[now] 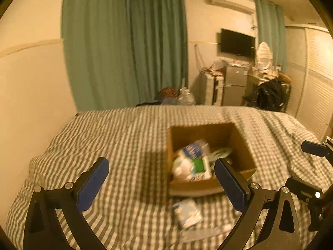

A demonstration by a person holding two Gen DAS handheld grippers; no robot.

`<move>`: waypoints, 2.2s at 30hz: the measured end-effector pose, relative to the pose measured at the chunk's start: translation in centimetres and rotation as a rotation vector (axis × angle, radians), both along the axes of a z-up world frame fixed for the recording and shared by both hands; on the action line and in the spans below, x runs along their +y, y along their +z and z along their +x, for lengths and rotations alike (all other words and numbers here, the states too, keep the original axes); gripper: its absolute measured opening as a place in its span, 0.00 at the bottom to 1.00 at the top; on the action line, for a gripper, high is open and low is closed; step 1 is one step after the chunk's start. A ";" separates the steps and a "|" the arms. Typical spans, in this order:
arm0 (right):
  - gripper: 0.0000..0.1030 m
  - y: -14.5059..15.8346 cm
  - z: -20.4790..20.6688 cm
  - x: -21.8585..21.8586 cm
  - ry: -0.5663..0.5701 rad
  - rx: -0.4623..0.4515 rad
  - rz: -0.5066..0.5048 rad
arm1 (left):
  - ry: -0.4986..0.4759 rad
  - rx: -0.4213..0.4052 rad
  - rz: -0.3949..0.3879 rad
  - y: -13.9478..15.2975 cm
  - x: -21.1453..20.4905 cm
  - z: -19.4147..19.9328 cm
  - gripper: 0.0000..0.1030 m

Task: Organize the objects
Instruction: 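Grasp the white tube with the right tool while left grasps the blue tissue pack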

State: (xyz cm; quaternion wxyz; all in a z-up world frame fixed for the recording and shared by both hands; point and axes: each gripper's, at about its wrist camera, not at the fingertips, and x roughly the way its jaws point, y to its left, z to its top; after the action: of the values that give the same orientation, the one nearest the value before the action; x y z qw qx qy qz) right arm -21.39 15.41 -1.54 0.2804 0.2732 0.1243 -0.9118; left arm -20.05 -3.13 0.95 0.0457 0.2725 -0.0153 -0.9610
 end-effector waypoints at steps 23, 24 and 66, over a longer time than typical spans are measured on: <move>0.65 -20.1 -2.8 -11.1 0.274 -0.384 0.259 | 0.053 -0.249 0.000 -17.5 -4.9 -1.3 1.00; 0.63 -20.3 -2.9 -11.1 0.273 -0.408 0.249 | 0.045 -0.250 0.004 -17.6 -4.9 -1.3 1.00; 0.16 -19.5 -2.2 0.4 -0.032 -0.518 0.073 | -0.069 -0.373 0.022 -20.2 4.3 -6.0 0.61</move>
State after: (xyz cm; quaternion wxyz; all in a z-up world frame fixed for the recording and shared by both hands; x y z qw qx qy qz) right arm -23.62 15.83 -21.03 0.2782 0.5093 0.0766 -0.8107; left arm -26.05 1.21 -19.22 0.0062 0.4456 -0.0224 -0.8949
